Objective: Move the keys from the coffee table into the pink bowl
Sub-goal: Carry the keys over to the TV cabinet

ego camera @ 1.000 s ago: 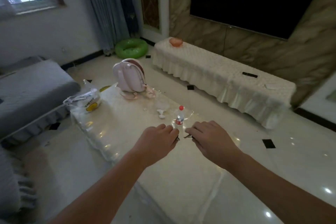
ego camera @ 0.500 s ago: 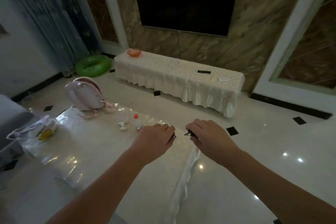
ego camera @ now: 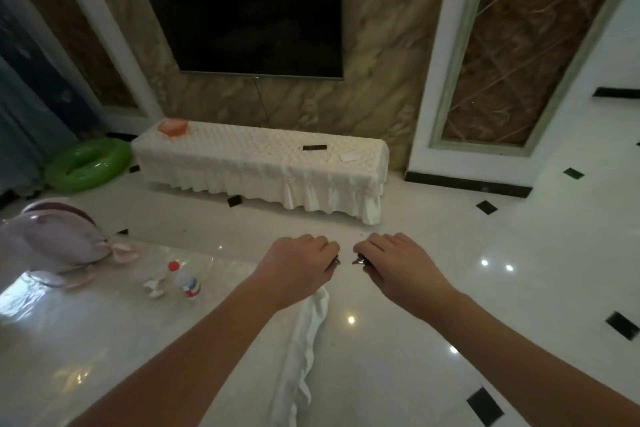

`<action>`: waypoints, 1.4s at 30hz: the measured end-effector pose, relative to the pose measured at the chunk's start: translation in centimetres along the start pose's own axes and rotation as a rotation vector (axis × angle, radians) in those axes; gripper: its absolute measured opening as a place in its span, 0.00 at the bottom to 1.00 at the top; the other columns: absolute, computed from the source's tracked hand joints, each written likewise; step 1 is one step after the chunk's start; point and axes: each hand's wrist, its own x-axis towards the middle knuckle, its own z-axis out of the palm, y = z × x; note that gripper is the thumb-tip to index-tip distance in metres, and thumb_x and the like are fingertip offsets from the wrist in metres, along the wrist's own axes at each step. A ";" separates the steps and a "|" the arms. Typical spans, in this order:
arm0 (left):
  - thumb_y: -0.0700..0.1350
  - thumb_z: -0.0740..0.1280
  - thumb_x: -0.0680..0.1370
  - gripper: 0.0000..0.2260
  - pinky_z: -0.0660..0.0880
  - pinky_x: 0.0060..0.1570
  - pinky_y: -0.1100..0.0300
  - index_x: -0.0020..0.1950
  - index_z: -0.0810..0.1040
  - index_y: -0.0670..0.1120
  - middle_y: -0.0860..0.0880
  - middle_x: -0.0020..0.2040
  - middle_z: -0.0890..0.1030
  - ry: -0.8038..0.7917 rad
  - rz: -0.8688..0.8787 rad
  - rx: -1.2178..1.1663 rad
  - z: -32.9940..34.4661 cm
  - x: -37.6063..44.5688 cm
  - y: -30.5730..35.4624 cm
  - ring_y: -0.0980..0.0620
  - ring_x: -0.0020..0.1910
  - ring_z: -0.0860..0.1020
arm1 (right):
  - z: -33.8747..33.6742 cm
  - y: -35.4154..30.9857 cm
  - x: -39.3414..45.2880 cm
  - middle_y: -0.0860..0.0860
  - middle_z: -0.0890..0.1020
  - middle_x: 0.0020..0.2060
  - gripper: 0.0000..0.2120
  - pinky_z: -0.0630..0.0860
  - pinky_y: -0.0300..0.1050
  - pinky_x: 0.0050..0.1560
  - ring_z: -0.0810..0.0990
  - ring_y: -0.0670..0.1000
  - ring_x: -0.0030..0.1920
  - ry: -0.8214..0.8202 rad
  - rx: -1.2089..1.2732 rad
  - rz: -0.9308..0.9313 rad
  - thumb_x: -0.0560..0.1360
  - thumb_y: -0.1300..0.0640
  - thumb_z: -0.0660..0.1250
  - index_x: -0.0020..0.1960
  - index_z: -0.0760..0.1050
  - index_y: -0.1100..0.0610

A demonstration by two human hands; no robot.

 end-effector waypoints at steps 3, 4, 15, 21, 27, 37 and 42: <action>0.48 0.64 0.77 0.07 0.67 0.21 0.59 0.41 0.74 0.47 0.50 0.32 0.74 -0.006 0.022 -0.020 1.6 1.9 -1.5 0.50 0.27 0.72 | 0.7 1.7 1.7 0.50 0.81 0.46 0.12 0.75 0.48 0.45 0.79 0.53 0.43 -0.011 -0.021 0.000 0.73 0.59 0.70 0.56 0.76 0.54; 0.48 0.65 0.77 0.07 0.66 0.21 0.60 0.41 0.74 0.47 0.50 0.32 0.74 -0.002 0.019 -0.039 2.2 2.6 -2.2 0.50 0.27 0.72 | 1.0 2.2 2.6 0.50 0.81 0.46 0.13 0.75 0.48 0.45 0.79 0.53 0.43 -0.021 -0.029 -0.002 0.73 0.59 0.71 0.56 0.77 0.54; 0.47 0.69 0.74 0.07 0.70 0.21 0.59 0.40 0.74 0.46 0.49 0.31 0.75 0.020 -0.064 -0.172 10.0 8.5 -14.0 0.50 0.26 0.72 | 4.8 8.3 17.0 0.49 0.81 0.49 0.12 0.72 0.44 0.46 0.79 0.52 0.45 -0.099 -0.070 0.044 0.74 0.58 0.70 0.57 0.76 0.54; 0.46 0.72 0.71 0.09 0.65 0.21 0.61 0.37 0.72 0.46 0.50 0.30 0.75 -0.001 -0.138 -0.173 12.6 13.4 -19.7 0.50 0.26 0.73 | 6.0 13.0 22.3 0.48 0.80 0.51 0.12 0.74 0.45 0.50 0.78 0.51 0.47 -0.077 -0.038 0.129 0.76 0.55 0.67 0.59 0.75 0.52; 0.47 0.70 0.72 0.09 0.63 0.22 0.62 0.38 0.71 0.47 0.51 0.30 0.74 -0.028 -0.126 -0.147 16.4 19.8 -23.3 0.50 0.24 0.71 | 7.5 19.6 27.0 0.48 0.80 0.51 0.12 0.73 0.44 0.49 0.78 0.51 0.47 -0.084 -0.020 0.128 0.76 0.55 0.68 0.58 0.75 0.52; 0.48 0.70 0.74 0.10 0.62 0.22 0.61 0.38 0.71 0.47 0.51 0.29 0.73 -0.038 -0.369 -0.110 20.9 31.7 -27.0 0.51 0.24 0.69 | 7.9 32.8 36.1 0.49 0.82 0.51 0.12 0.73 0.43 0.49 0.80 0.52 0.46 -0.049 0.064 0.067 0.75 0.56 0.69 0.58 0.77 0.53; 0.48 0.72 0.71 0.11 0.53 0.23 0.65 0.38 0.71 0.48 0.52 0.29 0.73 -0.001 -0.540 -0.043 20.6 34.0 -30.7 0.55 0.25 0.64 | 9.0 35.6 42.4 0.50 0.81 0.50 0.11 0.74 0.45 0.49 0.79 0.52 0.46 -0.018 0.143 0.015 0.75 0.56 0.69 0.58 0.76 0.53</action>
